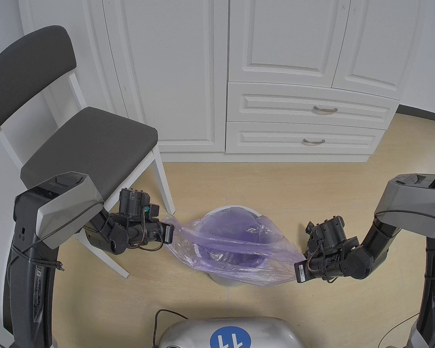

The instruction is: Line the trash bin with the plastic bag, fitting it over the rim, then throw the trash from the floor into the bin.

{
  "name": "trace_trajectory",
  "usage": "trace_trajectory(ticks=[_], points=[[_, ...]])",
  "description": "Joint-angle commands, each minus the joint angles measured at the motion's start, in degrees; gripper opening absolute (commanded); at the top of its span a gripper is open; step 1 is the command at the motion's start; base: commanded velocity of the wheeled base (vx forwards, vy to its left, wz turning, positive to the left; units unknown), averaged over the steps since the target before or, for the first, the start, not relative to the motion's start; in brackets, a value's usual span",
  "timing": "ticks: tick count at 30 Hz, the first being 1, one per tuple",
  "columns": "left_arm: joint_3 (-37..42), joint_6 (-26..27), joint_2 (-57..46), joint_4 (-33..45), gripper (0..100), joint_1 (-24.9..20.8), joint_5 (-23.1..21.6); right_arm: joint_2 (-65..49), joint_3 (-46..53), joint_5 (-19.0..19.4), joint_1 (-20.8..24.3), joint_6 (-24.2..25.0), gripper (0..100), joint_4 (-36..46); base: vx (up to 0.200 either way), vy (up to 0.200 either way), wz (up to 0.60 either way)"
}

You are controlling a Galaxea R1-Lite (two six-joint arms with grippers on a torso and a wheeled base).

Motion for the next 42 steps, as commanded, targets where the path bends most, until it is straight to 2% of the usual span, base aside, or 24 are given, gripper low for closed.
trace_trajectory(ticks=[1, 3, 4, 8, 12, 18, 19, 26, 29, 37, 40, 42], points=[[3.4, 0.2, -0.8, -3.3, 0, -0.1, -1.0, 0.3, 1.2, 0.2, 0.2, 0.1, 0, -0.7, 0.000, 0.000, 0.00], [4.7, 0.1, -0.8, -5.6, 0, -0.1, -1.3, 0.2, 1.9, 0.5, 0.1, 0.1, 0, -1.8, 0.000, 0.000, 0.00], [5.1, 0.1, -0.8, -6.8, 0, -0.1, -1.6, -0.1, 2.6, 0.6, 0.1, -0.2, 100, -2.8, 0.000, 0.000, 0.00], [5.5, 0.0, -0.7, -8.9, 0, 0.0, -1.9, -2.0, 6.2, 1.9, -0.4, -1.4, 100, -5.9, 0.000, 0.000, 0.00], [4.1, -0.3, -0.4, -8.5, 0, 0.4, -1.9, -7.0, 11.7, 10.2, -3.3, -8.6, 100, -8.9, 0.000, 0.000, 0.00], [5.1, -0.2, -0.8, -9.0, 0, 0.4, -1.9, -14.1, 15.8, 11.5, -4.4, -10.0, 100, -12.2, 0.000, 0.000, 0.00], [5.3, -0.2, -0.9, -9.0, 0, 0.4, -1.9, -15.6, 16.7, 11.5, -4.4, -10.3, 0, -12.4, 0.000, 0.000, 0.00], [5.8, -0.1, -0.7, -9.0, 0, 0.4, -1.9, -26.0, 19.8, 11.6, -2.9, -10.5, 0, -11.2, 0.000, 0.000, 0.00], [5.2, -0.1, -0.5, -9.0, 0, 0.4, -1.8, -28.1, 21.1, 12.9, -1.2, -10.5, 0, -9.4, 0.000, 0.000, 0.00], [5.4, -0.2, -1.7, -9.0, 0, 0.6, -1.1, -21.7, 19.6, 16.9, 1.7, -9.0, 0, -10.6, 0.000, 0.000, 0.00], [6.4, -0.1, -2.2, -8.9, 0, 1.1, -1.0, -23.9, 20.2, 20.2, 1.6, -2.9, 0, -13.5, 0.000, 0.000, 0.00], [6.4, 0.0, -1.9, -8.9, 0, 1.7, -1.0, -26.1, 21.6, 24.7, 1.4, -1.5, 0, -13.3, 0.000, 0.000, 0.00]])
